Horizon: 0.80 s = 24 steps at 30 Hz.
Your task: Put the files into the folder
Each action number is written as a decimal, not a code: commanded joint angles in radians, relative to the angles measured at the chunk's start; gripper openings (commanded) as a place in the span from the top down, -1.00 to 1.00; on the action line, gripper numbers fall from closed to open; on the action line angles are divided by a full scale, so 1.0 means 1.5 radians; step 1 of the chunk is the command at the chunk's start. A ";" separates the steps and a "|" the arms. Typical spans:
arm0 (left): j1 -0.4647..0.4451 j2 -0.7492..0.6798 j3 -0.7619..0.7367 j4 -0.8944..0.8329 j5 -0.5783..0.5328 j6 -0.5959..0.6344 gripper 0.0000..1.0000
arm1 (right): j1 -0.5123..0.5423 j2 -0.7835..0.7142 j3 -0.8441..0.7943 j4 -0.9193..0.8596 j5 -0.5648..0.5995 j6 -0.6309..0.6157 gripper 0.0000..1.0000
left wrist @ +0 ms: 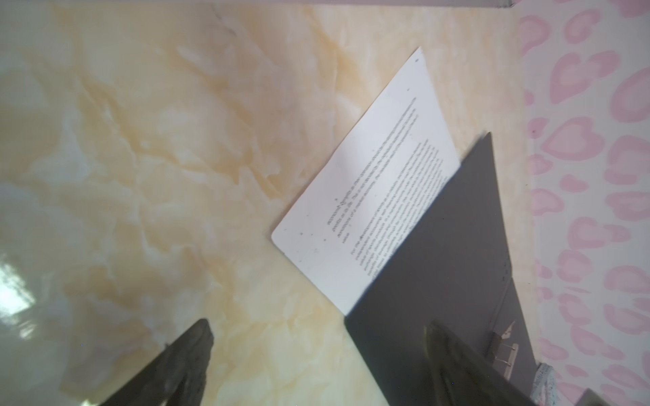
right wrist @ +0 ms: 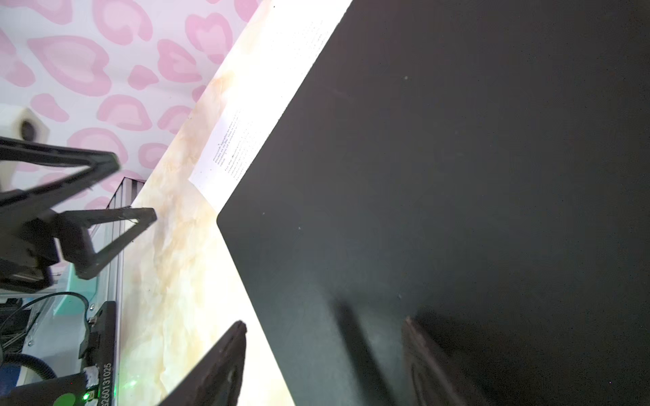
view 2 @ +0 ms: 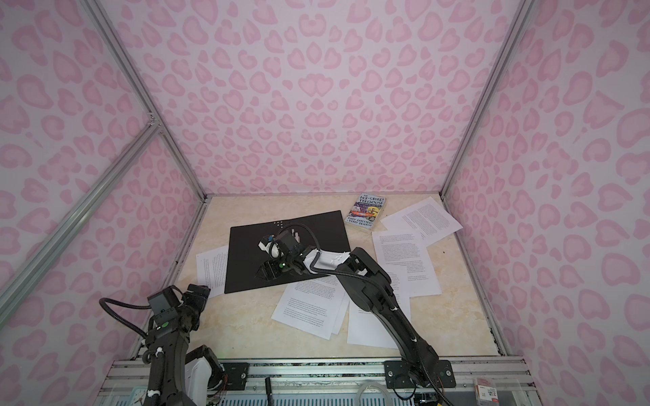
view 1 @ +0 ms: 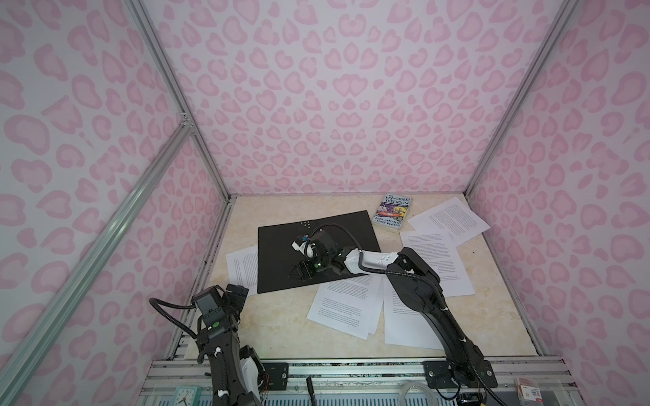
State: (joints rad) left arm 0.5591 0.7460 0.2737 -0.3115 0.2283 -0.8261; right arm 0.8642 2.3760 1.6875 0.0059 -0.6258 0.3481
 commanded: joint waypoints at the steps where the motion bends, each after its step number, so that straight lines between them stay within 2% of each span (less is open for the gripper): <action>1: 0.000 0.042 -0.007 0.037 0.003 0.006 -0.92 | 0.001 0.018 -0.008 -0.061 -0.001 0.018 -0.42; 13: 0.000 0.182 -0.039 0.163 0.036 -0.042 -0.92 | 0.016 0.065 0.054 -0.104 0.016 0.010 -0.39; 24: 0.000 0.279 -0.064 0.347 0.108 -0.087 -0.92 | 0.020 0.096 0.086 -0.118 0.002 0.007 -0.36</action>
State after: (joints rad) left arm 0.5602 1.1275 0.1936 0.3119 0.3645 -0.9203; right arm 0.8894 2.4794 1.8256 0.0124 -0.6579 0.3470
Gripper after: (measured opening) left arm 0.958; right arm 0.684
